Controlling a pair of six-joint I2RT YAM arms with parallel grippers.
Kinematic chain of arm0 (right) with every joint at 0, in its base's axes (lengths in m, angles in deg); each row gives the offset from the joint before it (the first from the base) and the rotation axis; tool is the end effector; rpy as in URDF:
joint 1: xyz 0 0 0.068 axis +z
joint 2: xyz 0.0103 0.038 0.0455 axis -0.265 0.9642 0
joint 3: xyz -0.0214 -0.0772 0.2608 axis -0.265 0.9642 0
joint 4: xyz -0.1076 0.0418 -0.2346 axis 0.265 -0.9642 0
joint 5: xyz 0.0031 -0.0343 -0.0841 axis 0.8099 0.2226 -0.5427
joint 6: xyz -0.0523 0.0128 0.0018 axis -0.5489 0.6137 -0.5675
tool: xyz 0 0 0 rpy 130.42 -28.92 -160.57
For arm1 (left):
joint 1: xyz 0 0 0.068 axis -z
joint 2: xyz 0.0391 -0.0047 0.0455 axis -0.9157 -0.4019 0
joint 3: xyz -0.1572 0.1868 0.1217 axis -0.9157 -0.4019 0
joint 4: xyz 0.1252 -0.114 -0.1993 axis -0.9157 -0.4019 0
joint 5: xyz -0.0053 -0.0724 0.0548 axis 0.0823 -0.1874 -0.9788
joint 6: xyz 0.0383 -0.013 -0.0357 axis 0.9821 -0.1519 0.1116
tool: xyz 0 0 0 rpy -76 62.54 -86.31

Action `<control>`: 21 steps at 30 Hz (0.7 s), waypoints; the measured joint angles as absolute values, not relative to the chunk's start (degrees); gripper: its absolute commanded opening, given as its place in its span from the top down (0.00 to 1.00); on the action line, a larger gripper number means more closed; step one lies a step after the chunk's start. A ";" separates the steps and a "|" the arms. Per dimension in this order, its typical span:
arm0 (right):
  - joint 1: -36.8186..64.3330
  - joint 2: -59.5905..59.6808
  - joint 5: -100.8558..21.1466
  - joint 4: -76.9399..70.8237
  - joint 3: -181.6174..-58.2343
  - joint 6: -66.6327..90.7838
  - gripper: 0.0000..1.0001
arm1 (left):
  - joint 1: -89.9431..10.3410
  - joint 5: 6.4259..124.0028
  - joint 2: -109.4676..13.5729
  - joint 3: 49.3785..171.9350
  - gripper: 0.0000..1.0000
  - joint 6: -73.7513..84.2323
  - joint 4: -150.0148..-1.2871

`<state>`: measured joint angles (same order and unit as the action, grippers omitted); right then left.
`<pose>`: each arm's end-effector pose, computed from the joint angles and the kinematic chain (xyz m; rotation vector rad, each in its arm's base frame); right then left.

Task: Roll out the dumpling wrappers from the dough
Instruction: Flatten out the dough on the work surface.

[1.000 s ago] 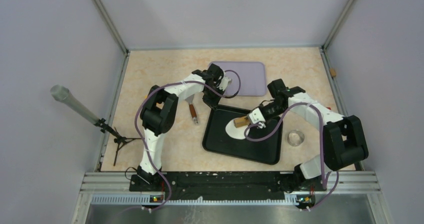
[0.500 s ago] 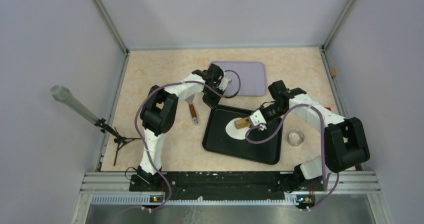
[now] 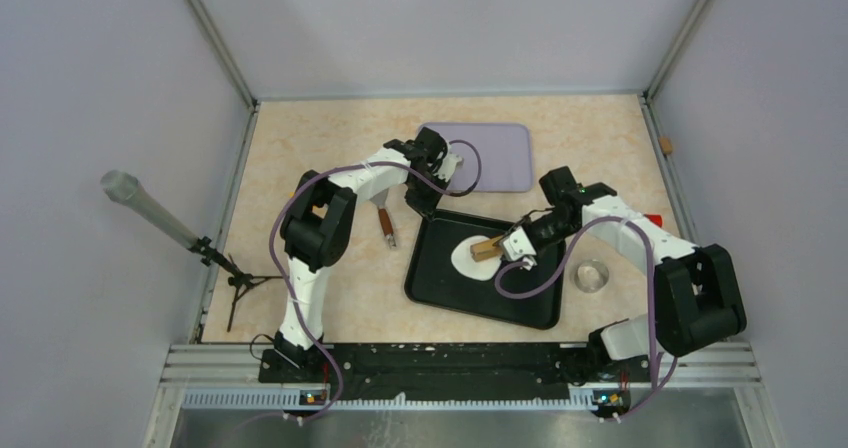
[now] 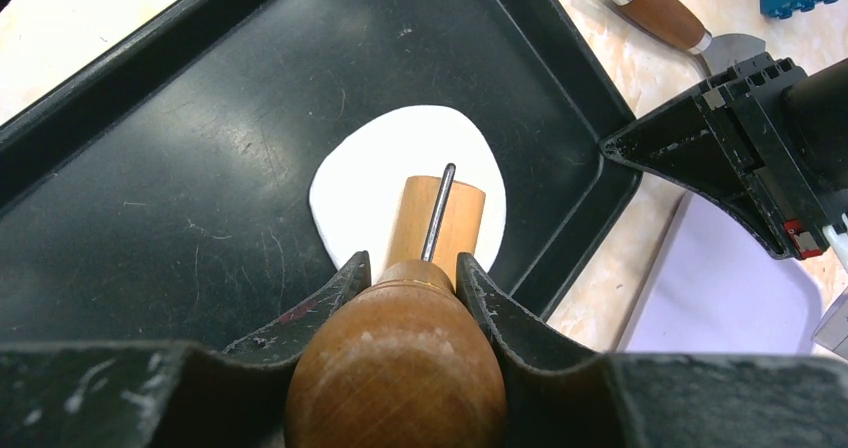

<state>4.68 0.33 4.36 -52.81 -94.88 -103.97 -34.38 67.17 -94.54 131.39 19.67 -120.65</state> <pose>0.2125 0.1074 0.2060 -2.1305 0.9131 0.6757 0.3674 -0.2364 0.1669 0.8934 2.7174 -0.3611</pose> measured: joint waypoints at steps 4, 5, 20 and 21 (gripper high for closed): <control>4.68 -0.07 4.32 -52.83 -94.51 -104.03 1.00 | -34.40 67.17 -94.54 131.39 1.00 19.63 -120.65; 4.68 -0.33 4.23 -52.83 -94.27 -104.03 1.00 | -34.40 67.17 -94.54 131.39 1.00 19.65 -120.65; 4.68 -1.47 3.92 -55.63 -93.96 -104.43 1.00 | -34.40 67.15 -94.54 131.39 1.00 19.45 -120.67; 4.68 -1.47 3.94 -55.83 -93.96 -104.60 1.00 | -34.40 67.15 -94.54 131.39 1.00 19.45 -120.67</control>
<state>4.68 -1.47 3.94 -55.83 -93.96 -104.60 -34.40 67.15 -94.54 131.39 19.45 -120.67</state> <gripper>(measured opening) 0.312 0.138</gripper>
